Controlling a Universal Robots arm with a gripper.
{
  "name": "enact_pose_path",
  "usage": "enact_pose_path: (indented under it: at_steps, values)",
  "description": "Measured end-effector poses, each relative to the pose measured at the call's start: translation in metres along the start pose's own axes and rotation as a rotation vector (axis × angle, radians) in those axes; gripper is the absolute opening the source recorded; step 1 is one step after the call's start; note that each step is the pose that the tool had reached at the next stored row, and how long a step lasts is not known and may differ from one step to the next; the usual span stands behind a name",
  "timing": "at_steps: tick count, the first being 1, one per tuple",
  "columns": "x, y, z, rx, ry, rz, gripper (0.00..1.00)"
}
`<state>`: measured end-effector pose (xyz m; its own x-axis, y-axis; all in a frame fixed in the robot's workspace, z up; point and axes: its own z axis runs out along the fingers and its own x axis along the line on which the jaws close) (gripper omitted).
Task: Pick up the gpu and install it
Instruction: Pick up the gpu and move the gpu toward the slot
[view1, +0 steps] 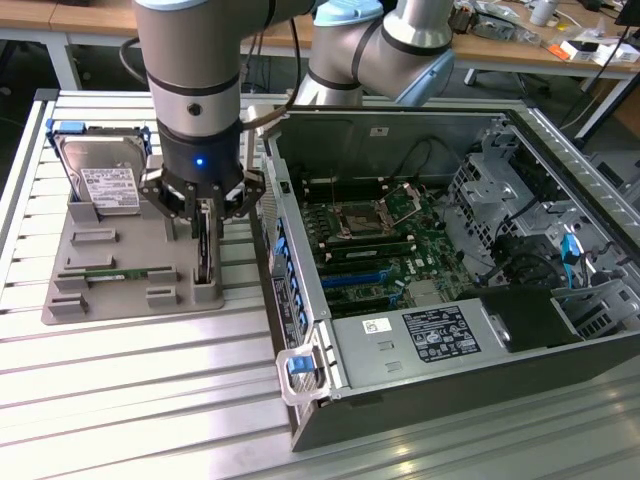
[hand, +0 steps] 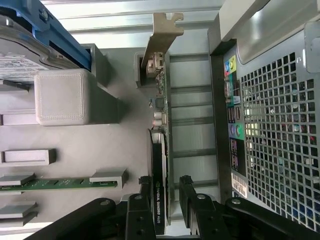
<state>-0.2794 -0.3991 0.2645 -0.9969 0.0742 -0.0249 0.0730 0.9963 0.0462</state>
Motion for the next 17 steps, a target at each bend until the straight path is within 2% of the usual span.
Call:
enact_pose_path:
  at_steps: [5,11,17]
  values:
    - [0.000,-0.0003,0.0056,0.0001,0.0001,0.000,0.36]
    - [0.002,0.0105,0.0095,0.0000,0.0000,0.000,0.36]
    - [0.005,0.0103,0.0145,0.0001,0.0003,0.000,0.36]
